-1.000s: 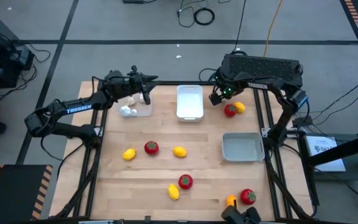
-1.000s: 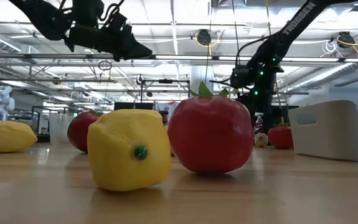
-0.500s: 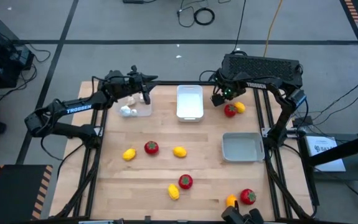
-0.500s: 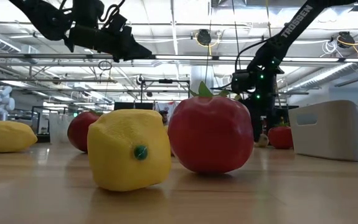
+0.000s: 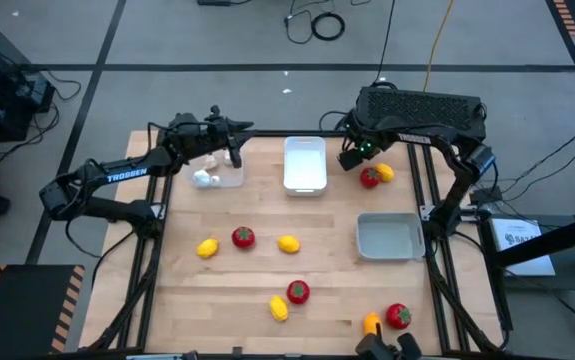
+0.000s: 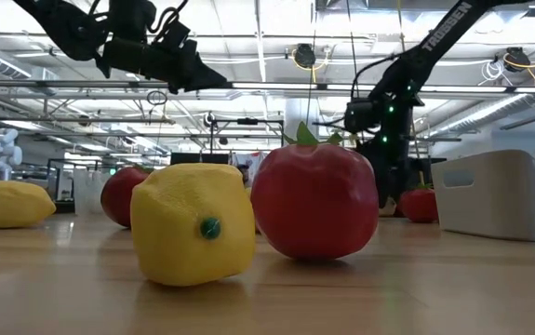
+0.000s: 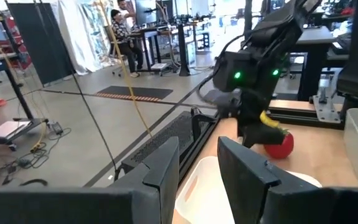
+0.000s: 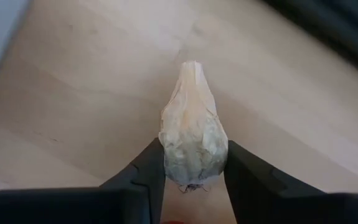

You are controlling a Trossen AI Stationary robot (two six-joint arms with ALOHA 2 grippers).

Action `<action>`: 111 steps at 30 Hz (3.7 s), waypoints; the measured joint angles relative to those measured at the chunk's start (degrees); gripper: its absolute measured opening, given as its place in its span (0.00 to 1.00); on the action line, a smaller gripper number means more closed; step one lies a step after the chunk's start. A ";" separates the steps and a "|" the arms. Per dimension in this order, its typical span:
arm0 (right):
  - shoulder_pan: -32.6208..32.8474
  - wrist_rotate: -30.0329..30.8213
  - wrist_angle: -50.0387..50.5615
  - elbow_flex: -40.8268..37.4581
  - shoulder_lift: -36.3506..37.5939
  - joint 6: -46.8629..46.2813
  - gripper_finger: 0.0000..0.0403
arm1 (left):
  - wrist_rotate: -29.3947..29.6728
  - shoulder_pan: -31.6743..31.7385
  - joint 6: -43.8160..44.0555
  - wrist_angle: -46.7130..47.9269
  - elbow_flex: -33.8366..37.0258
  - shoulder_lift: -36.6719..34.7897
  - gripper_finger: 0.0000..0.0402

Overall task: Sort produce into baskets
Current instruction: Put the garlic into the transparent bin, then put the lemon into the white bin

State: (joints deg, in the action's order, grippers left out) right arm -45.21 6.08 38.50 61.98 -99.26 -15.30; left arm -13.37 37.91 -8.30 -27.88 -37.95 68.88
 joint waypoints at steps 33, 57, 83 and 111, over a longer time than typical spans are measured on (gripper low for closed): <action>28.92 -6.36 -82.63 2.79 -11.79 15.50 0.33 | 39.83 7.48 -0.04 12.92 0.00 0.00 0.29; 28.85 -10.75 -59.79 37.06 -35.73 15.99 0.33 | 41.30 7.45 -1.46 13.91 0.02 0.00 0.29; 28.17 -10.63 -51.03 37.64 -31.56 18.20 0.69 | 37.65 7.45 -1.32 13.90 0.02 0.00 0.29; 49.97 -1.32 17.31 37.62 -10.59 -9.71 0.69 | -10.87 -12.50 2.21 35.83 0.09 -10.18 0.29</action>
State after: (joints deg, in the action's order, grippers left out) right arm 4.76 4.76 55.81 99.59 -109.85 -25.01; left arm -24.24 25.41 -6.09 7.94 -37.87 58.70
